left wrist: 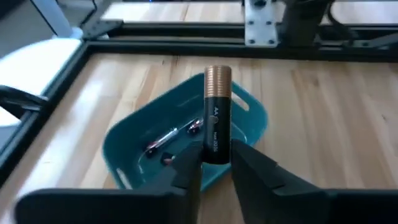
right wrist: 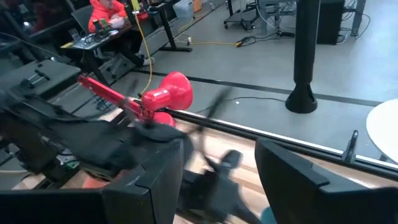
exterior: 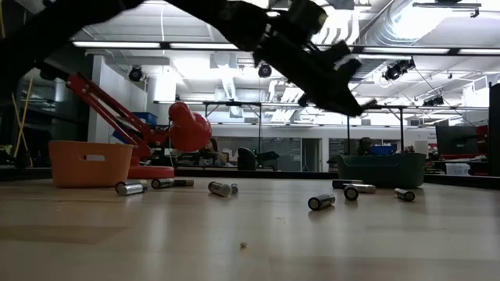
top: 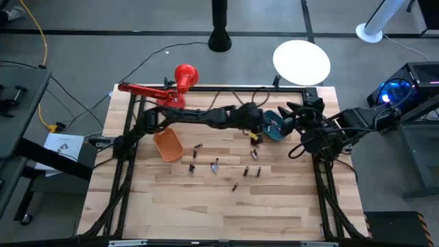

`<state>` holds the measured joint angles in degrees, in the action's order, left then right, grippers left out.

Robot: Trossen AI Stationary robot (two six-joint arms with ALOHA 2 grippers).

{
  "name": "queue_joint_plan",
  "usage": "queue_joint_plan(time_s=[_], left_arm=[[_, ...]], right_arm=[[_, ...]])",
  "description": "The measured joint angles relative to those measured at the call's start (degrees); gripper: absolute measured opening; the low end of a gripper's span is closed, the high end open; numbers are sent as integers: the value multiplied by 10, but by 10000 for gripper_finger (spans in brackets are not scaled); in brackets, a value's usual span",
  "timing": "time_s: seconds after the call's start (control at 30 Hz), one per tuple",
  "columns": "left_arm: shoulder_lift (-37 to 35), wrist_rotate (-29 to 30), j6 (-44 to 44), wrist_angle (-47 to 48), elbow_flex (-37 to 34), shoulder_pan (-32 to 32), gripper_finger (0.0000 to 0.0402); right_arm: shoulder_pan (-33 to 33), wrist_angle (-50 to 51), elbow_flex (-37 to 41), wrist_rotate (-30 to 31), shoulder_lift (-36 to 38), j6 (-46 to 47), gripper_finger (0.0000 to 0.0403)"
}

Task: Sort batteries
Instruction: Put the black battery into the blue bin

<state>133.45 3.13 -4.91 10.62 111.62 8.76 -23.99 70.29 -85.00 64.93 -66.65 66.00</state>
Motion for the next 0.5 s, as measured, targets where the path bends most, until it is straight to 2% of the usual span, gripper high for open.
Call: queue_joint_plan(time_s=[0.13, 0.27, 0.4, 0.5], left_arm=[[27, -8, 2, 93, 76, 5, 152], [1, -26, -11, 226, 112, 6, 190], [-60, -64, -16, 336, 92, 5, 194], [-124, -89, 5, 331, 12, -2, 188]], right_arm=[[0, -5, 0, 0, 0, 0, 195], [0, -2, 0, 0, 0, -3, 195], [0, 7, 0, -46, -4, -3, 195], [0, 21, 0, -117, -19, -3, 195]])
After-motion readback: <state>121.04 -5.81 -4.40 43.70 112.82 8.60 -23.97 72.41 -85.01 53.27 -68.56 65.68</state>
